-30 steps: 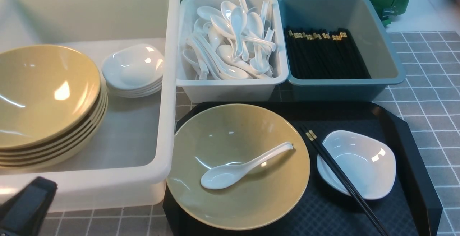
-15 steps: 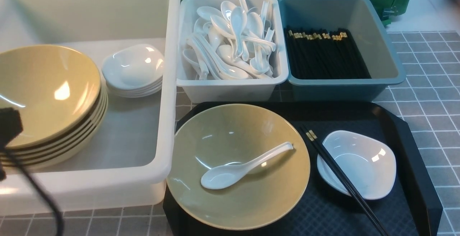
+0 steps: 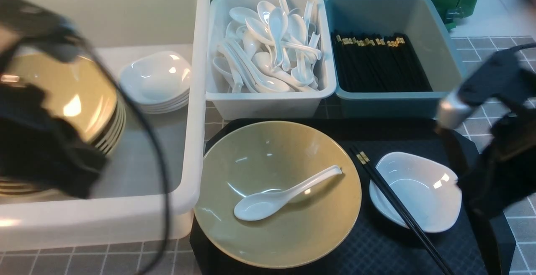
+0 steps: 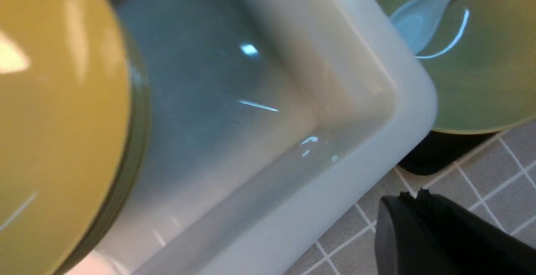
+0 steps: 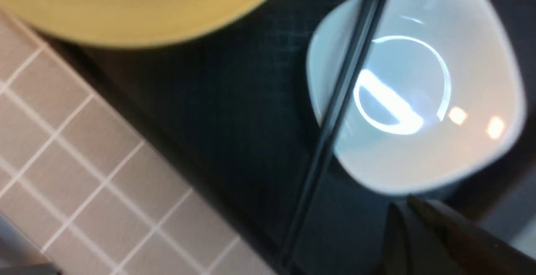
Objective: On grey table put chopsticks spoon bowls plates into blue grey white boxes.
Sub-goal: 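Move the grippers toward the tableware on the black tray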
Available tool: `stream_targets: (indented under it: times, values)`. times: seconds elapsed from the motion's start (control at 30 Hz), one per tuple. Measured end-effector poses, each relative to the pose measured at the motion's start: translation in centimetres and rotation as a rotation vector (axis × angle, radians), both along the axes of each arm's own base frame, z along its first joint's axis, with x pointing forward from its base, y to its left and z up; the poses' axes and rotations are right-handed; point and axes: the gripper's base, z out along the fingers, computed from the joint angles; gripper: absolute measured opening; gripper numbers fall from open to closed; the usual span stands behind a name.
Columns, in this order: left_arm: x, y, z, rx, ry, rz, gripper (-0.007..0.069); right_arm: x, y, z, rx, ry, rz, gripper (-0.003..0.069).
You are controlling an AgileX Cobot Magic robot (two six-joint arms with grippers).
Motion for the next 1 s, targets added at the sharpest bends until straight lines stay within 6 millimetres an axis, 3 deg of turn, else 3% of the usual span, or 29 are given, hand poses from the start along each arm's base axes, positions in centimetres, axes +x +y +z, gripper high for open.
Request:
stream_targets:
  times: [0.13,0.3,0.53,1.0]
  values:
    - [1.3,-2.8,-1.3,0.049,0.038,-0.112,-0.0011,1.6,1.1,-2.1,-0.020,0.038,0.003,0.0078]
    - [3.4,-6.9,-3.3,0.122,0.009,-0.229,-0.0011,4.8,2.4,-4.4,-0.043,0.061,-0.039,0.0232]
    - [4.8,-8.0,-4.4,0.139,-0.032,-0.240,-0.0011,7.6,3.5,-6.5,-0.047,0.099,-0.108,0.0447]
    - [5.3,-8.0,-4.3,0.153,-0.083,-0.241,-0.0011,8.5,4.0,-9.1,-0.073,0.162,-0.112,0.0483]
